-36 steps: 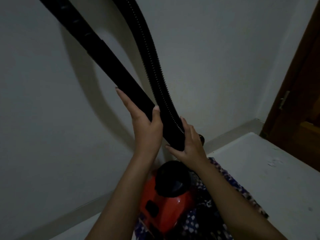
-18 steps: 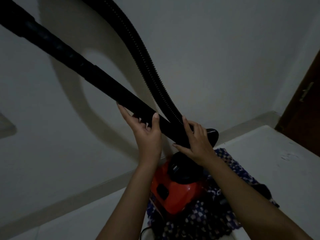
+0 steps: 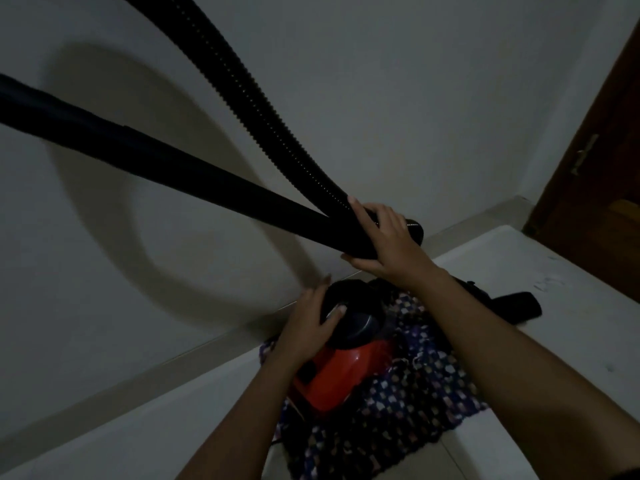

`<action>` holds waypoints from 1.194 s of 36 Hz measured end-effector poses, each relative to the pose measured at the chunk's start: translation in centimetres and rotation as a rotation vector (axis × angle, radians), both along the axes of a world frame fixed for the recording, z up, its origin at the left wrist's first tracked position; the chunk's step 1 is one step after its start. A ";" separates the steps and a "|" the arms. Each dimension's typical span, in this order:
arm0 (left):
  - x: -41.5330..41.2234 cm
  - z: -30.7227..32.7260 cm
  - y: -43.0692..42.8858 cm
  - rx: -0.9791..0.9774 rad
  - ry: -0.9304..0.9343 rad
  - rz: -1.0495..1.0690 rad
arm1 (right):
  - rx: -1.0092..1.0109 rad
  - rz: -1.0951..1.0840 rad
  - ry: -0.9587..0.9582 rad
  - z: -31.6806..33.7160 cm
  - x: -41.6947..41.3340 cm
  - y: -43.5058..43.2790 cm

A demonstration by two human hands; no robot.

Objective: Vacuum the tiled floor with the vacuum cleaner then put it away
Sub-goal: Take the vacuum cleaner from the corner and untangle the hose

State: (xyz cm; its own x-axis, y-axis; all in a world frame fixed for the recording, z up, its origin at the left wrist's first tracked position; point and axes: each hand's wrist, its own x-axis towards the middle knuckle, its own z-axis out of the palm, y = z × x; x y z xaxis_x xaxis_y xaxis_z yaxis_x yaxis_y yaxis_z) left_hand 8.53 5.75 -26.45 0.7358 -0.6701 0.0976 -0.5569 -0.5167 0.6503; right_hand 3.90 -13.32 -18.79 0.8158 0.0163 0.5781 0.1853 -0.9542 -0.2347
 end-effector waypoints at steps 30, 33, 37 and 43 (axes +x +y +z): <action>-4.2 15.5 2.3 0.447 0.336 -0.224 | 0.120 -0.171 0.225 18.3 -6.7 2.1; -5.4 21.4 3.9 0.474 0.359 -0.249 | 0.168 -0.202 0.221 24.0 -8.0 3.8; -7.4 29.5 5.7 0.479 0.320 -0.315 | 0.202 -0.224 0.191 31.2 -10.0 6.1; -9.0 36.8 9.2 0.423 0.302 -0.340 | 0.208 -0.276 0.109 39.0 -13.2 9.8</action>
State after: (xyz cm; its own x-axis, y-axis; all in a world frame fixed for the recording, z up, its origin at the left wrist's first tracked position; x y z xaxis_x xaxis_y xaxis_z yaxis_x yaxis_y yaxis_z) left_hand -0.42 14.93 10.35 0.4280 -0.8071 -0.4067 -0.5588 -0.5900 0.5827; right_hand -9.31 -3.52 20.21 0.8303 -0.3219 0.4549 -0.1094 -0.8946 -0.4334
